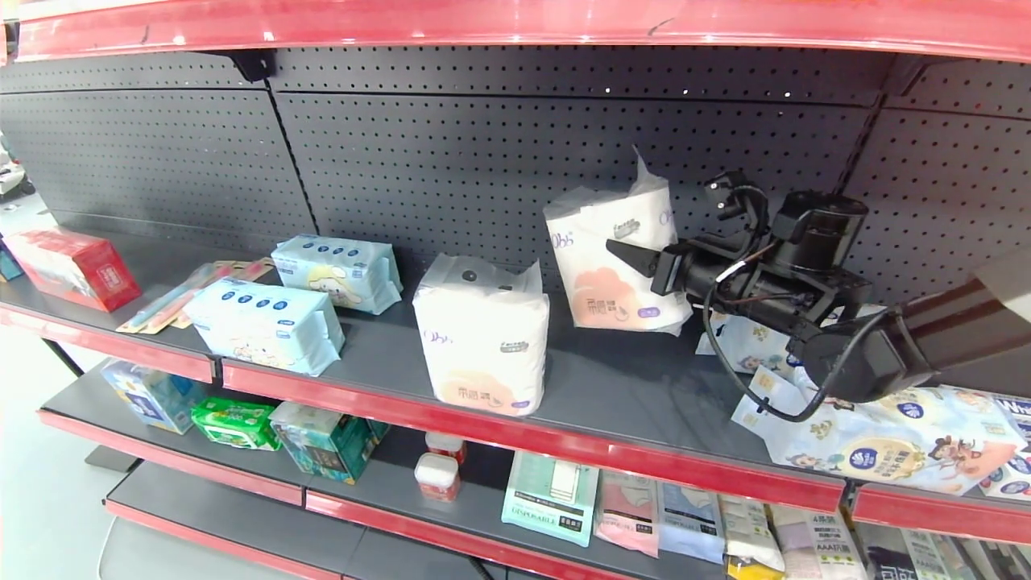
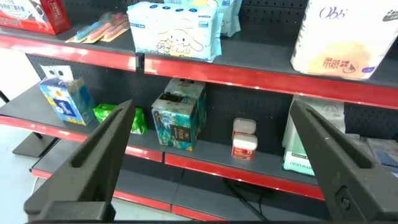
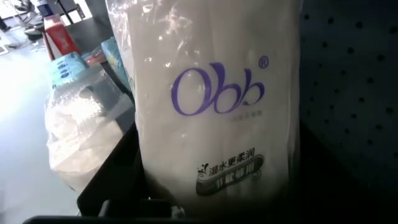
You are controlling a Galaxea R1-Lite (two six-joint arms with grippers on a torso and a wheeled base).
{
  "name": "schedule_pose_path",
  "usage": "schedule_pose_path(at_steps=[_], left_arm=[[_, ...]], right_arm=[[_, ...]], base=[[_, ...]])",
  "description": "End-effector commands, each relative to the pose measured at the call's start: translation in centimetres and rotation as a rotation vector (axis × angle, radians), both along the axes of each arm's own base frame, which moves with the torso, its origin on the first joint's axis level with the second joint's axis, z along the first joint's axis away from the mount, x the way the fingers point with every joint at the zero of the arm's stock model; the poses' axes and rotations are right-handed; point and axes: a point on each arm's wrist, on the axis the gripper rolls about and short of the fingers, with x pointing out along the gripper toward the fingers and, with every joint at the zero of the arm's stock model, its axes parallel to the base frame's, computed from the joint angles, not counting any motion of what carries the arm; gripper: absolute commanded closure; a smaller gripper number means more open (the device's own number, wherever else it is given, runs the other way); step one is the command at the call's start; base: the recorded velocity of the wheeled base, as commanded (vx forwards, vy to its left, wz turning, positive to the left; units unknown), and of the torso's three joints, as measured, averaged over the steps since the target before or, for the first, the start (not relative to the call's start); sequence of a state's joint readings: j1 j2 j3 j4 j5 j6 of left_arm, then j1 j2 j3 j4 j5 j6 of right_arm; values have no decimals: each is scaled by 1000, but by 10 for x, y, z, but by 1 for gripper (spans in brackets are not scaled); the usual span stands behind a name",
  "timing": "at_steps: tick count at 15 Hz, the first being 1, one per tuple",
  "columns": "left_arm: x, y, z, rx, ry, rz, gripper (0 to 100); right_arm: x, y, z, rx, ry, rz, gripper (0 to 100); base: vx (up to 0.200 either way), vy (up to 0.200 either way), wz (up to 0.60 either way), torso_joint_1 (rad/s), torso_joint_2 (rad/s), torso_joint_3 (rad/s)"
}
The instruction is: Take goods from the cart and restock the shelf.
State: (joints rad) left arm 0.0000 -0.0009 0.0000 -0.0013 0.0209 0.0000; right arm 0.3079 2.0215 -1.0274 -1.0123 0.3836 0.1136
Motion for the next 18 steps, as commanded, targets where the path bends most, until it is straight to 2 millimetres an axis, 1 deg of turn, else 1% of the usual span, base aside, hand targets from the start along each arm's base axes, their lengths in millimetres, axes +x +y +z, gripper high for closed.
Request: schedule_pose_path(at_steps=[1, 2, 4, 5, 8, 11, 14, 18], left_arm=[[0, 0, 0, 0, 1, 1, 0], [0, 0, 0, 0, 1, 1, 0], [0, 0, 0, 0, 1, 1, 0], [0, 0, 0, 0, 1, 1, 0], [0, 0, 0, 0, 1, 1, 0], [0, 0, 0, 0, 1, 1, 0], [0, 0, 0, 0, 1, 1, 0], [0, 0, 0, 0, 1, 1, 0]], right_arm=[[16, 1, -18, -10, 27, 19, 100], [28, 2, -19, -5, 10, 16, 100], [39, 3, -19, 2, -11, 26, 100], [45, 5, -22, 1, -17, 66, 100], [48, 9, -32, -6, 1, 121, 100], [62, 16, -41, -4, -9, 158, 100], [69, 18, -52, -8, 1, 195, 100], [70, 21, -58, -15, 7, 236, 100]], base=[[0, 0, 0, 0, 0, 0], [0, 0, 0, 0, 0, 0], [0, 0, 0, 0, 0, 0], [0, 0, 0, 0, 0, 0], [0, 0, 0, 0, 0, 0], [0, 0, 0, 0, 0, 0], [0, 0, 0, 0, 0, 0], [0, 0, 0, 0, 0, 0]])
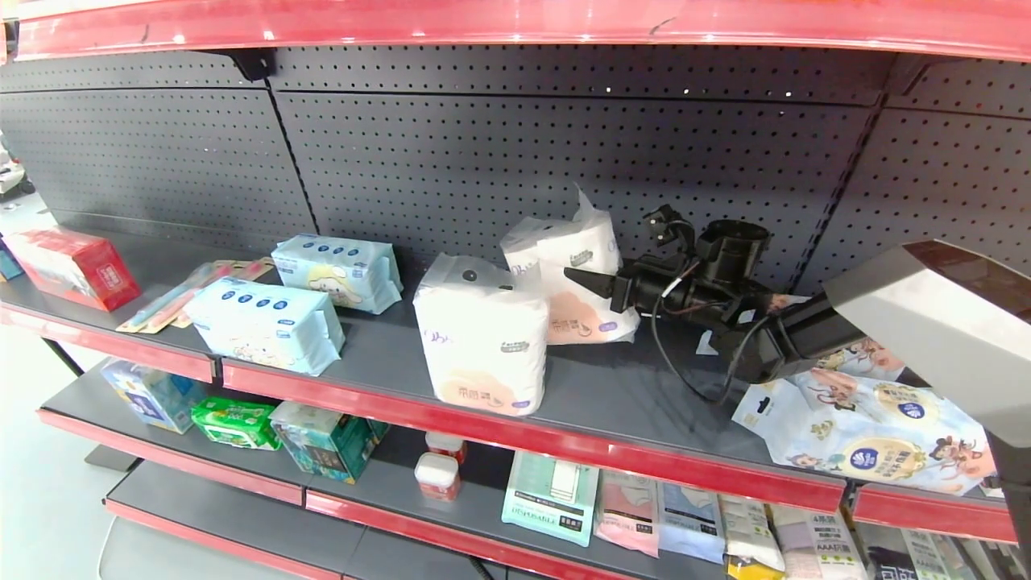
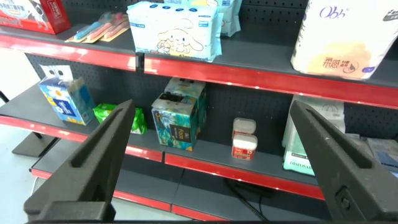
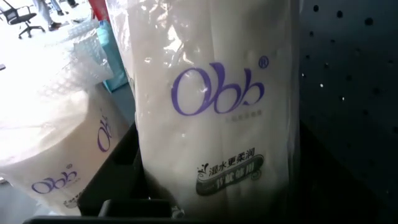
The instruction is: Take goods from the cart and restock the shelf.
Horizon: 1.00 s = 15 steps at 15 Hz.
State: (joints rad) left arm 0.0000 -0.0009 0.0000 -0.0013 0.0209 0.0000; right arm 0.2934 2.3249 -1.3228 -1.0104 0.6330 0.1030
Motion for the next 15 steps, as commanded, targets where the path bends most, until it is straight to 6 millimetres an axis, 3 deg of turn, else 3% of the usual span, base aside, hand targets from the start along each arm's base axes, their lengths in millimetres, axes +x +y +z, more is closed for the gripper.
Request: schedule_pose_path(at_steps=[1, 9, 15], left_arm=[[0, 0, 0, 0, 1, 1, 0], [0, 0, 0, 0, 1, 1, 0], [0, 0, 0, 0, 1, -1, 0]], right_arm=[[2, 4, -3, 0, -1, 8, 100], [7, 24, -2, 18, -27, 43, 100], [12, 29, -26, -12, -5, 46, 100]], base=[[0, 0, 0, 0, 0, 0], [0, 0, 0, 0, 0, 0], [0, 0, 0, 0, 0, 0]])
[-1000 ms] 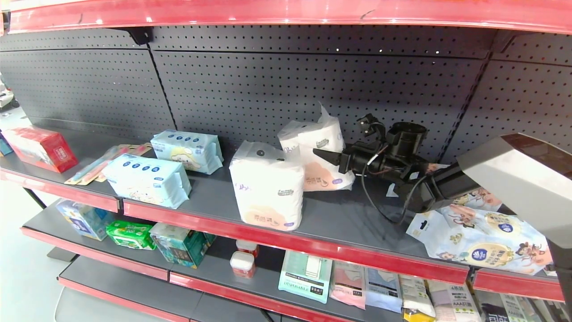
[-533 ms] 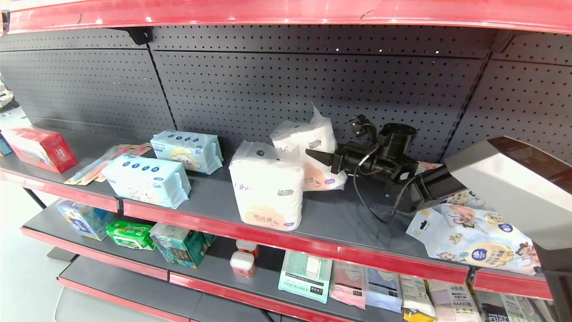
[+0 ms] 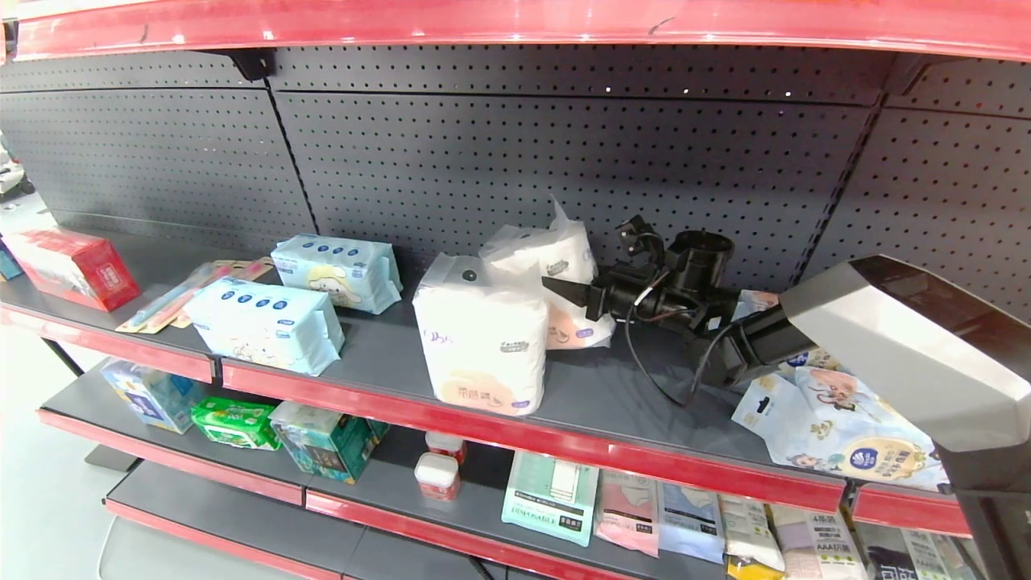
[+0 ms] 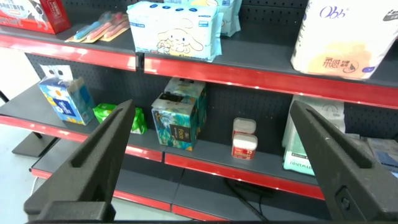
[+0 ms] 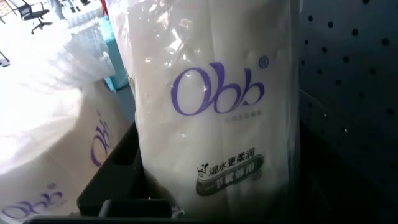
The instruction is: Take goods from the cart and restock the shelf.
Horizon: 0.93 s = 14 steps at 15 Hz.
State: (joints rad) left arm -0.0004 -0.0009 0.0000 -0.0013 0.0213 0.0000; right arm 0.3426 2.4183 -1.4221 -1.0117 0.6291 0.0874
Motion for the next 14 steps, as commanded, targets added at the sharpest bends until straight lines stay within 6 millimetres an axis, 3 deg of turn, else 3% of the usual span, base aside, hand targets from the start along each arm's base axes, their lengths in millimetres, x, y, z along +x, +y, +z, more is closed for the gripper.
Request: schedule_pose_path(at_steps=[1, 6, 14], left_arm=[[0, 0, 0, 0, 1, 1, 0], [0, 0, 0, 0, 1, 1, 0], [0, 0, 0, 0, 1, 1, 0]], right_arm=[[1, -1, -12, -18, 18, -2, 100], [3, -18, -14, -56, 18, -23, 100], [-11, -53, -11, -120, 6, -1, 100]], base=[[0, 0, 0, 0, 0, 0], [0, 0, 0, 0, 0, 0], [0, 0, 0, 0, 0, 0]])
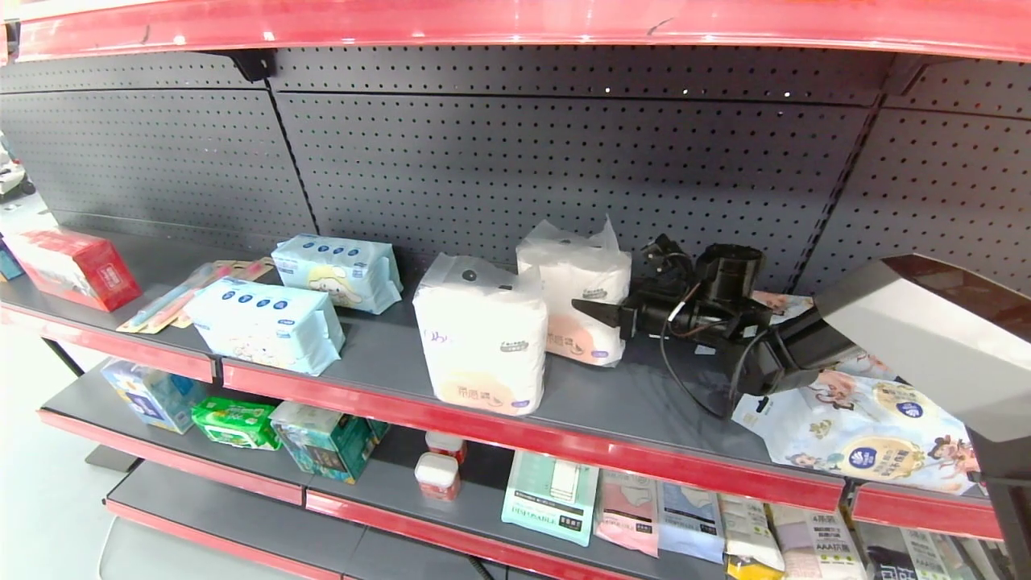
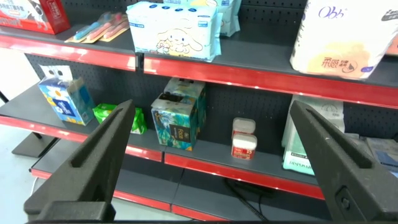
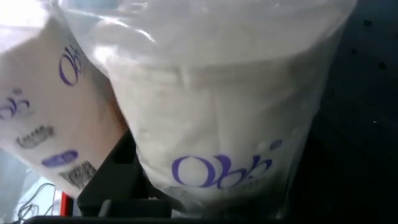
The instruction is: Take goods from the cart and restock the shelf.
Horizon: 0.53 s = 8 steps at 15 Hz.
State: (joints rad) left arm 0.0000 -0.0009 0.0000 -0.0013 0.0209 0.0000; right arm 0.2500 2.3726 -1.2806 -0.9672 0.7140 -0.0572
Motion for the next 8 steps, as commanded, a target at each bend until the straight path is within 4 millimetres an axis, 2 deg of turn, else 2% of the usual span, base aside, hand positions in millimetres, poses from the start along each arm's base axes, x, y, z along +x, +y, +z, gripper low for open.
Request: schedule_pose_path(at_steps=[1, 6, 8], left_arm=[[0, 0, 0, 0, 1, 1, 0], [0, 0, 0, 0, 1, 1, 0], [0, 0, 0, 0, 1, 1, 0]], right_arm=[[-5, -11, 7, -10, -22, 9, 100], [-5, -12, 6, -9, -30, 68, 100], [-7, -3, 4, -7, -31, 122, 100]], base=[[0, 0, 0, 0, 0, 0], [0, 0, 0, 0, 0, 0], [0, 0, 0, 0, 0, 0]])
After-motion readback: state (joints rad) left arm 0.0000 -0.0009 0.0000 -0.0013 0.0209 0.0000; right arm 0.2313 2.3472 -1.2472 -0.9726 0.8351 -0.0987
